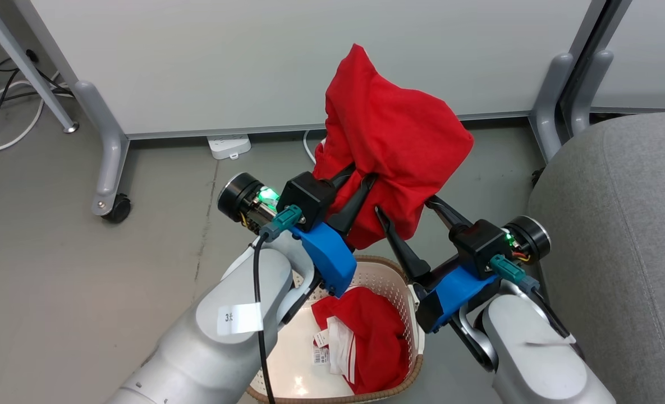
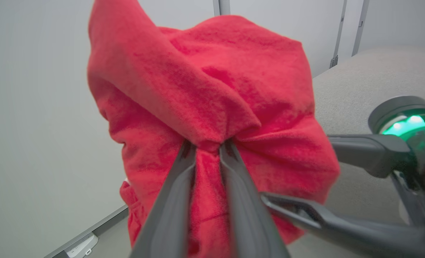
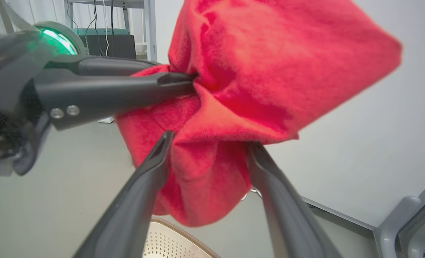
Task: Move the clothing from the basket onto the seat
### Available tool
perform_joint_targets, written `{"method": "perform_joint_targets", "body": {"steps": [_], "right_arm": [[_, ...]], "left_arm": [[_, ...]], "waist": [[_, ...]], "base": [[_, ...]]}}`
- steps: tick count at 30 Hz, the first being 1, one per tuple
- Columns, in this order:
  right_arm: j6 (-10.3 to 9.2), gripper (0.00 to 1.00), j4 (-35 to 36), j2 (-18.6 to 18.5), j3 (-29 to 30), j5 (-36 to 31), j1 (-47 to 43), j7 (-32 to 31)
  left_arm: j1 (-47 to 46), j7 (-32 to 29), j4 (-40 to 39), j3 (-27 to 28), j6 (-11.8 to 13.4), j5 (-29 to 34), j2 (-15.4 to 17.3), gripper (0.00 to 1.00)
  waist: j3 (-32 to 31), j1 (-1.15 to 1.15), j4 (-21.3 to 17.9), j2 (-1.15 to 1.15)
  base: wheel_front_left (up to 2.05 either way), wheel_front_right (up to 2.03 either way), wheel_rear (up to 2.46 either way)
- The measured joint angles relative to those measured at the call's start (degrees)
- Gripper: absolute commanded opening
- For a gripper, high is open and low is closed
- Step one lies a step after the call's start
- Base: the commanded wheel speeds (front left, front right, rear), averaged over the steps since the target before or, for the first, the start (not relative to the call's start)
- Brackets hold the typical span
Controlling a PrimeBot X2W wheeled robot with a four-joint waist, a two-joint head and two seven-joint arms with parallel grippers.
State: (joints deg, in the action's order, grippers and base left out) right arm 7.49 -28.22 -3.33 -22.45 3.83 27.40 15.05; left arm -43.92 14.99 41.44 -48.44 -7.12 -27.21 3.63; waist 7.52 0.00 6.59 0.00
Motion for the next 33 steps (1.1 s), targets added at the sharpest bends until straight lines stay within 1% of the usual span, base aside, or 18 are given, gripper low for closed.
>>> {"method": "perform_joint_targets", "body": {"steps": [4, 5, 6, 14, 32, 33], "right_arm": [[0.00, 1.00, -2.1, 0.1, 0.2, 0.0, 2.2, 0.0], [0.00, 0.45, -2.6, 0.2, 0.3, 0.0, 2.7, 0.0], [0.00, 0.00, -3.0, 0.2, 0.3, 0.2, 3.0, 0.0], [0.00, 0.00, -4.1, 0.4, -0.2, 0.9, 4.2, 0.0], [0.00, 0.00, -4.2, 0.4, -1.0, 1.5, 4.2, 0.0], [0.00, 0.00, -4.2, 0.4, -1.0, 1.6, 4.2, 0.0]], "left_arm": [[-0.6, 0.0, -0.2, -0.2, 0.0, 0.0, -0.2, 0.00], [-0.7, 0.0, -0.2, -0.2, 0.0, 0.0, -0.3, 0.00], [-0.8, 0.0, -0.2, -0.2, -0.1, 0.0, -0.3, 0.00], [-0.9, 0.0, 0.1, -0.3, -0.1, 0.0, -0.4, 0.00], [-1.1, 0.0, 0.6, -0.6, -0.1, 0.0, -0.4, 0.00], [-1.1, 0.0, 0.7, -0.6, -0.1, 0.0, -0.4, 0.31]], "waist": [[0.8, 0.00, 0.3, 0.00], [1.0, 0.00, 0.4, 0.00], [1.1, 0.00, 0.4, 0.00], [1.3, 0.00, 0.4, 0.00], [0.9, 0.00, 0.0, 0.00], [0.9, 0.00, 0.0, 0.00]], "base": [[0.00, 0.00, 0.00], [0.00, 0.00, 0.00], [0.00, 0.00, 0.00], [0.00, 0.00, 0.00], [0.00, 0.00, 0.00], [0.00, 0.00, 0.00]]}}
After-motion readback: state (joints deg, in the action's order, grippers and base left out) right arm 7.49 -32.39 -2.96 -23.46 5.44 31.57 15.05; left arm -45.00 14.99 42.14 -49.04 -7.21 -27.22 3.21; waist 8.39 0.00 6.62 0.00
